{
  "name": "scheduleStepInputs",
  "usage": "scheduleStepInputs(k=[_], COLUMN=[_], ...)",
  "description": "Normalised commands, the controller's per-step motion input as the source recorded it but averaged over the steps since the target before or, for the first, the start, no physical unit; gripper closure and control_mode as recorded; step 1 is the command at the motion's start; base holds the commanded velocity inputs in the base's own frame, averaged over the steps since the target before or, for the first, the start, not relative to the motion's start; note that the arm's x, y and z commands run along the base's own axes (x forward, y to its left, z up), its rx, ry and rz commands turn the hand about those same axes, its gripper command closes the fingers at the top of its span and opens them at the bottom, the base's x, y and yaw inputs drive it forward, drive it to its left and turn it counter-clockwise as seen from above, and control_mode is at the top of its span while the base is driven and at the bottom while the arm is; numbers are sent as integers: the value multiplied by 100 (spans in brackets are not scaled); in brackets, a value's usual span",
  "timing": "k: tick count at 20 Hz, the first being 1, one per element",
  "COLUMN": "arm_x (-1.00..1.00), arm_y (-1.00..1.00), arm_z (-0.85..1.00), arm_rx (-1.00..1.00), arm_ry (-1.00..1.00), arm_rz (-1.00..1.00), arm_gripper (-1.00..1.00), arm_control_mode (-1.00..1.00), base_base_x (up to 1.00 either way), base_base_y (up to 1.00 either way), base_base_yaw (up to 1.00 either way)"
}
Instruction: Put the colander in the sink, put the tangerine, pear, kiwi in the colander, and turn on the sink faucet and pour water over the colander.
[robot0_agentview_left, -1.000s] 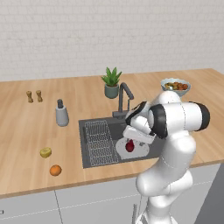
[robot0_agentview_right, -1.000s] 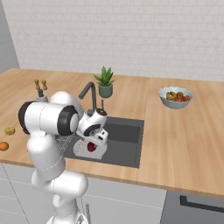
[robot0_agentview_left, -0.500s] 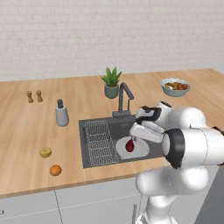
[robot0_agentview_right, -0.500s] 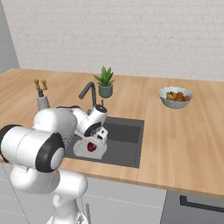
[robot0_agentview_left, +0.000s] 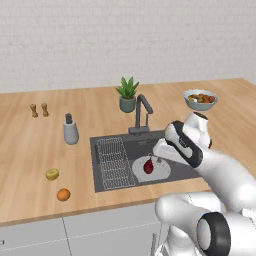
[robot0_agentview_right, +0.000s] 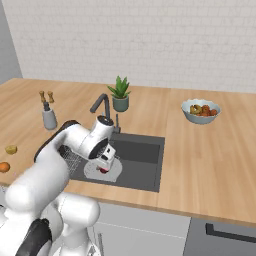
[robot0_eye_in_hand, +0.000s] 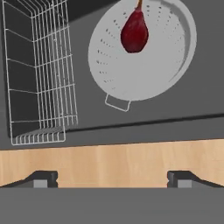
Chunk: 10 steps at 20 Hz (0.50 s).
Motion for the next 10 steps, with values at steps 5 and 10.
scheduleStepInputs(k=[5, 10], arm_x=[-48, -42], arm_y=[49, 71], arm_z=[67, 54], arm_rx=[-2, -6], arm_ry=[-3, -6], arm_rz=[0, 0], arm_gripper=[-100, -100], arm_control_mode=[-100, -100], base_base_x=[0, 0], base_base_y=[0, 0], base_base_yaw=[0, 0])
